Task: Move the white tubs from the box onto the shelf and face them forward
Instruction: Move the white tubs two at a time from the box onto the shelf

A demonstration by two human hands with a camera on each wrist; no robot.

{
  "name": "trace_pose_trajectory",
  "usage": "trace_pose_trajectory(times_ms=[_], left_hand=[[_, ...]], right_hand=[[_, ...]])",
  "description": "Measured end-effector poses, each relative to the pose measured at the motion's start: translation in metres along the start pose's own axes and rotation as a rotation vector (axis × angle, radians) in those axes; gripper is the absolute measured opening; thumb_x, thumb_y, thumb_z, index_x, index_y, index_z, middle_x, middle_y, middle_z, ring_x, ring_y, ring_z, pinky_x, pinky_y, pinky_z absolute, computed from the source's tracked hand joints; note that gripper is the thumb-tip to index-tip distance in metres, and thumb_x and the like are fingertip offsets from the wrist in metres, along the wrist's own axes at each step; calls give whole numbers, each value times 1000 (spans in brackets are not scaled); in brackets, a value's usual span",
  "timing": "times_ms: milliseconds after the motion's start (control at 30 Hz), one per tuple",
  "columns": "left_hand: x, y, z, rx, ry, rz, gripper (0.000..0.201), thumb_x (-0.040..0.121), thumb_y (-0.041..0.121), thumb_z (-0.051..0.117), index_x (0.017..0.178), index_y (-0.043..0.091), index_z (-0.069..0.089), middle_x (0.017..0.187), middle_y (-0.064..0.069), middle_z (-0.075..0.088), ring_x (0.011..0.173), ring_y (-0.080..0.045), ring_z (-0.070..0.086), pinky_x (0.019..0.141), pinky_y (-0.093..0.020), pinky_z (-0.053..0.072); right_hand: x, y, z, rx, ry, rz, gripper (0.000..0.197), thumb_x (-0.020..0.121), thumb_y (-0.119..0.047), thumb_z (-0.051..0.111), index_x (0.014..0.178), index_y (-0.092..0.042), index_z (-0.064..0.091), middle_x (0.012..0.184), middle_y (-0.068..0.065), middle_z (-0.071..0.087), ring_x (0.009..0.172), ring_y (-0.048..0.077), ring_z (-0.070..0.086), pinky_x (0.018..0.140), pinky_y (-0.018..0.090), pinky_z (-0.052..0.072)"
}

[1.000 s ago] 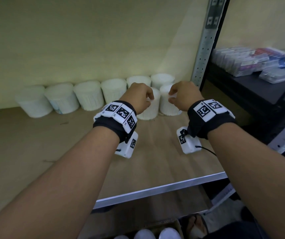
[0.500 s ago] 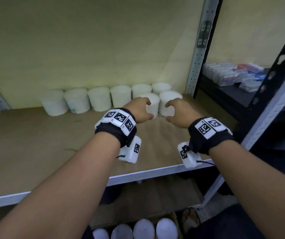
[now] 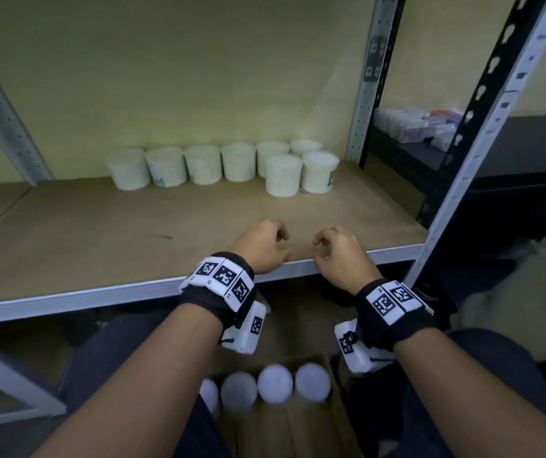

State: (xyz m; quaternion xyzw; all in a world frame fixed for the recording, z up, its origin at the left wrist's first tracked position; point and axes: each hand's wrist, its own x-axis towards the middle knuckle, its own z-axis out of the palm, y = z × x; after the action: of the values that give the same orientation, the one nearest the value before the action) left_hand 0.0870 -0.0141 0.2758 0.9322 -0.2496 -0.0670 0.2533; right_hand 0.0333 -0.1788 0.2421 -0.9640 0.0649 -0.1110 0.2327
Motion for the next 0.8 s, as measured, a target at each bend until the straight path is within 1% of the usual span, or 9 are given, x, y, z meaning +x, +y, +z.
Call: trace_pose_trajectory(times_ms=[100, 167, 267, 400, 467, 533, 633, 700, 800], left_hand=[[-19, -10, 21, -47, -53, -12, 24, 83, 25, 66, 106, 16, 62, 104, -3, 63, 85, -14, 54, 75, -23, 42], [-30, -21, 37, -53, -102, -45, 25, 83, 26, 67, 105, 16, 62, 97, -1, 61, 83, -14, 55, 76, -26, 46], [-39, -39, 65, -42, -206, -86, 30, 82, 28, 70, 107, 14, 61, 96, 0, 59, 86, -16, 57, 78, -28, 49], [-46, -61, 108, -9, -318, -161, 38, 80, 28, 70, 114, 15, 59, 114, -5, 61, 104, -21, 59, 91, -33, 51], [-47, -72, 131, 30, -363, -200, 40, 80, 27, 70, 116, 15, 58, 119, -7, 60, 107, -23, 59, 89, -31, 49], [-46, -83, 154, 45, -404, -241, 40, 80, 23, 69, 118, 13, 59, 123, -10, 60, 111, -25, 58, 90, -30, 47], [-45, -96, 184, 54, -471, -301, 42, 82, 19, 66, 122, 9, 59, 125, -11, 60, 114, -28, 57, 93, -32, 48], [-42, -102, 201, 38, -505, -310, 49, 81, 20, 69, 126, 8, 53, 129, -13, 55, 116, -30, 55, 96, -37, 48], [-36, -108, 224, 21, -569, -297, 56, 77, 20, 73, 127, 9, 49, 132, -16, 48, 116, -34, 53, 96, -42, 48]], right_hand=[[-22, 8, 15, 19, -13, 17, 18, 84, -16, 59, 101, -15, 64, 110, 3, 57, 109, 25, 54, 94, 40, 48], [-34, 16, 28, 12, -60, 61, 18, 84, -18, 61, 102, -15, 63, 110, 4, 57, 110, 24, 53, 95, 41, 48], [-47, 28, 50, -18, -187, 145, 22, 84, -21, 62, 106, -16, 61, 112, 5, 54, 111, 24, 52, 96, 44, 48], [-62, 43, 87, -55, -326, 204, 30, 82, -20, 65, 112, -15, 62, 117, 9, 56, 113, 29, 56, 96, 41, 48], [-67, 50, 104, -65, -388, 232, 33, 82, -17, 64, 115, -13, 61, 122, 11, 56, 115, 29, 56, 97, 38, 48], [-71, 56, 119, -76, -467, 245, 34, 82, -16, 63, 116, -12, 60, 123, 11, 57, 114, 29, 56, 96, 40, 49], [-75, 65, 140, -108, -557, 279, 34, 83, -22, 64, 114, -9, 60, 121, 12, 61, 110, 31, 59, 92, 40, 52], [-77, 73, 153, -155, -606, 299, 38, 85, -26, 64, 119, -10, 59, 124, 12, 60, 113, 32, 58, 94, 38, 50], [-81, 87, 173, -255, -681, 308, 44, 89, -31, 59, 130, -13, 52, 133, 10, 52, 122, 35, 51, 99, 37, 42]])
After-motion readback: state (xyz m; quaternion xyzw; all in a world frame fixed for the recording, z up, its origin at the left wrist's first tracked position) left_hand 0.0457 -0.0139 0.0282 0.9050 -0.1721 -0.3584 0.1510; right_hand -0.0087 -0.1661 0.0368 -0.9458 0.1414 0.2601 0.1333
